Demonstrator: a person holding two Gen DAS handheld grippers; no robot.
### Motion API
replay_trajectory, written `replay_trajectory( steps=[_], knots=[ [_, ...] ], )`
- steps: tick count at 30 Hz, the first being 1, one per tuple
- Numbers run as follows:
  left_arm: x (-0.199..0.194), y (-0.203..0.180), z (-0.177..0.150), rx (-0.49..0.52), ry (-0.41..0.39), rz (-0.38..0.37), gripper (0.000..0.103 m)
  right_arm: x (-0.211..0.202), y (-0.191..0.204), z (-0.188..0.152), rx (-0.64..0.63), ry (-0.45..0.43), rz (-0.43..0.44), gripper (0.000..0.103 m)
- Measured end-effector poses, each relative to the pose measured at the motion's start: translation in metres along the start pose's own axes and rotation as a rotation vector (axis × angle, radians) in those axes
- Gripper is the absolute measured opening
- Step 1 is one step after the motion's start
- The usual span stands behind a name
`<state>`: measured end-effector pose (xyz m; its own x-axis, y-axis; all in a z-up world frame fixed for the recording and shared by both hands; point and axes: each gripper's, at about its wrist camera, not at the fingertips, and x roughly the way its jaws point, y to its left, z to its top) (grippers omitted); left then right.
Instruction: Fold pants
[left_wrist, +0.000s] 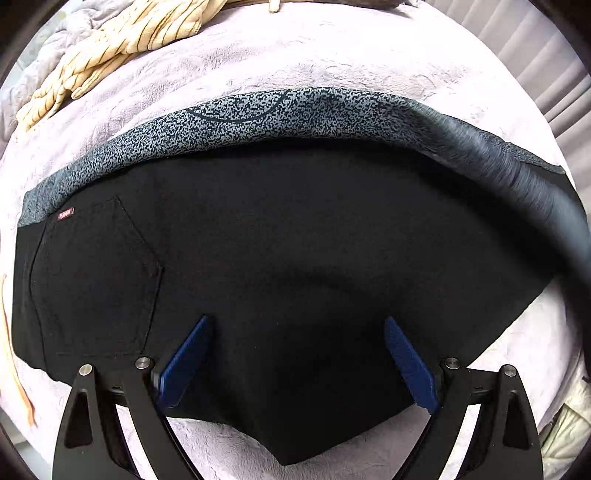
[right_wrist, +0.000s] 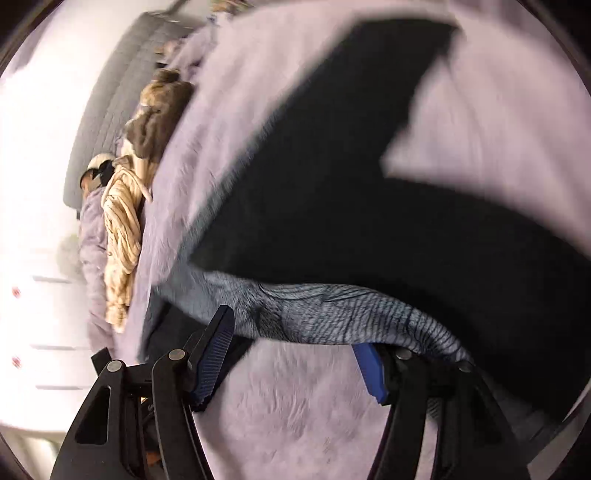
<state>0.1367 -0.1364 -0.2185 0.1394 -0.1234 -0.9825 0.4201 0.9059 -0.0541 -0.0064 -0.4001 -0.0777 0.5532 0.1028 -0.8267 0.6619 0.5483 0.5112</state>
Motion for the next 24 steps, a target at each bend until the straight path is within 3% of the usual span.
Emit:
replay_trajectory(
  steps=[6,8,10,12,16,19,24],
  knots=[
    [0.002,-0.028,0.013,0.051,-0.007,0.072,0.095,0.023,0.054,0.121,-0.351,0.026,-0.113,0.069],
    [0.002,-0.035,0.016,0.050,-0.002,0.080,0.095,0.027,0.063,0.149,-0.334,0.074,-0.090,0.069],
    [0.000,-0.039,0.022,0.036,0.015,0.086,0.095,0.010,0.059,0.169,-0.259,0.066,0.000,0.069],
    [-0.005,-0.043,0.031,0.016,0.023,0.073,0.095,-0.005,0.051,0.169,-0.219,0.051,0.033,0.069],
    [-0.018,-0.066,0.058,0.012,-0.011,0.028,0.095,-0.033,-0.004,0.135,-0.117,0.055,0.012,0.069],
    [-0.020,-0.094,0.080,0.063,-0.042,0.037,0.095,-0.029,-0.058,0.118,-0.004,0.080,-0.047,0.069],
    [-0.007,-0.127,0.108,0.049,-0.047,0.046,0.095,-0.009,-0.119,0.130,0.207,0.030,0.032,0.068]
  ],
)
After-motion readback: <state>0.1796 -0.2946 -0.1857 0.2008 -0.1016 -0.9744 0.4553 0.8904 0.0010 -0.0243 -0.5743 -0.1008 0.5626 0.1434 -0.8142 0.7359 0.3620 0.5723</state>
